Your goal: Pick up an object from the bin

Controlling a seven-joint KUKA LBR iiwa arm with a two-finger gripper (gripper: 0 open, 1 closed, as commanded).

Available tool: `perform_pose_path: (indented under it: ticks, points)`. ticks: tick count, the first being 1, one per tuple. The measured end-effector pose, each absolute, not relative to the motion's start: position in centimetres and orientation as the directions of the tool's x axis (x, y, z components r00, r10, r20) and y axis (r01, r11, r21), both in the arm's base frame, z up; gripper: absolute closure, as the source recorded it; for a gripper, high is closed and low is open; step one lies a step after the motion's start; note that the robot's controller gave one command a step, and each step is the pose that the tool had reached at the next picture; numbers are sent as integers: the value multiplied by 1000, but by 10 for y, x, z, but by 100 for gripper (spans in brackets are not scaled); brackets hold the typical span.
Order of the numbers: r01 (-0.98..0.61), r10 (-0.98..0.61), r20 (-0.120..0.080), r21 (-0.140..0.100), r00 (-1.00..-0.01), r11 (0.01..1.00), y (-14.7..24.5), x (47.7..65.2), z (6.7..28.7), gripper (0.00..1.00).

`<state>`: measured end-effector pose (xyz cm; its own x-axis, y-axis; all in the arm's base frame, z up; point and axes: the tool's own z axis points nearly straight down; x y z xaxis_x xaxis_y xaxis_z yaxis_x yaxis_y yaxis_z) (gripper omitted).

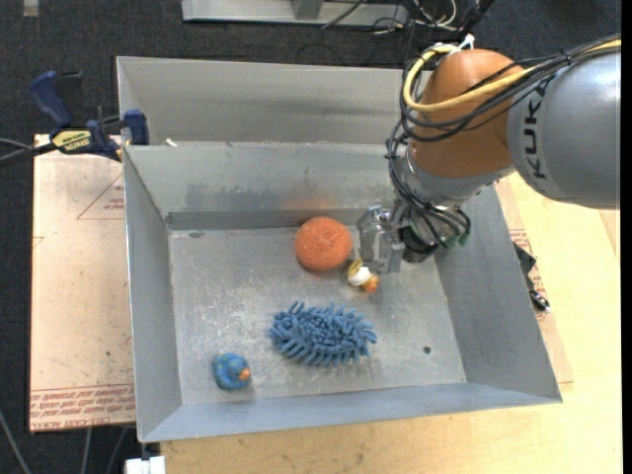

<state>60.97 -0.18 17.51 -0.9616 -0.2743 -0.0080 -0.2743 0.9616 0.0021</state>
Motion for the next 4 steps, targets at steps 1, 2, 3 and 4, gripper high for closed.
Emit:
perform_pose_path:
  ticks: [1,2,3,4]
  points:
    - [-372,-373,-15,-5,-928,928,-13,621,124,0]
    - [-373,-373,-16,-6,-928,928,-13,622,124,0]
    - [-409,-409,-18,-8,-912,912,-3,630,108,0]
    - [-383,-383,-24,-7,-924,924,2,642,80,100]
